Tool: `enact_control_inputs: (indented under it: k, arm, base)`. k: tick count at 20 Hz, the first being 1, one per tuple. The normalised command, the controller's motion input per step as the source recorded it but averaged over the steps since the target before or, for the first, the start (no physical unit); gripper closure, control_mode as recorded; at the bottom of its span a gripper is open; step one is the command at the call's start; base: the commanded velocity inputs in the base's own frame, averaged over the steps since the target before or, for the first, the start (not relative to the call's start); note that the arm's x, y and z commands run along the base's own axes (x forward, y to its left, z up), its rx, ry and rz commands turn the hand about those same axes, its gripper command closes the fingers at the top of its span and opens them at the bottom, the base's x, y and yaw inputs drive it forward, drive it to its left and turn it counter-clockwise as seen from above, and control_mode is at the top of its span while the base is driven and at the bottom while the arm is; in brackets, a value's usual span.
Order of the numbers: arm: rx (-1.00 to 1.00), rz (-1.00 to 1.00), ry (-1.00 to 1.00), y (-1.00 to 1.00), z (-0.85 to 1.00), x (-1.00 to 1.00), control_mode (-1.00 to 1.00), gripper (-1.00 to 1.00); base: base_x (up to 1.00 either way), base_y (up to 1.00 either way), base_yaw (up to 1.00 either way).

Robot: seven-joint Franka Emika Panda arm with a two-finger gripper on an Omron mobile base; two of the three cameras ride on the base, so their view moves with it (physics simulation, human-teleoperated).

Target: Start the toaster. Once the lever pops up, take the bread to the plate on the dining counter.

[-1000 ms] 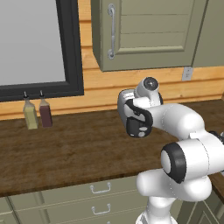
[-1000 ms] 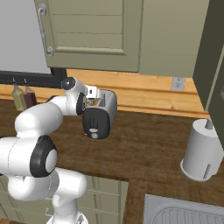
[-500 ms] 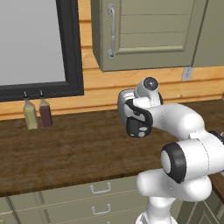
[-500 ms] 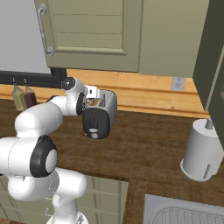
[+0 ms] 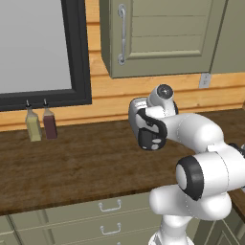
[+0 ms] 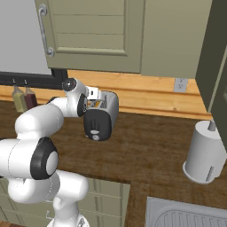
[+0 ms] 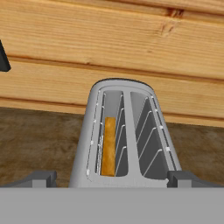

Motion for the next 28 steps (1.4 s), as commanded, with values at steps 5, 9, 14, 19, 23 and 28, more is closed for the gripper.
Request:
enact_control_inputs:
  k: [5,9,14,19,23,28]
  arm:
    - [0.0,0.0,0.0,0.0,0.0,0.0,-1.0,-1.0]
    - [0.0,0.0,0.0,0.0,0.0,0.0,-1.0,-1.0]
    - [0.0,0.0,0.0,0.0,0.0,0.0,-1.0,-1.0]
    - [0.0,0.0,0.0,0.0,0.0,0.0,-1.0,-1.0]
    - [0.0,0.0,0.0,0.0,0.0,0.0,-1.0,-1.0]
    - [0.0,0.0,0.0,0.0,0.0,0.0,-1.0,-1.0]
  base:
    - [0.0,0.0,0.0]
    - [0.0,0.0,0.0]
    - [0.0,0.0,0.0]
    - [0.0,0.0,0.0]
    - [0.0,0.0,0.0]
    - [0.0,0.0,0.0]
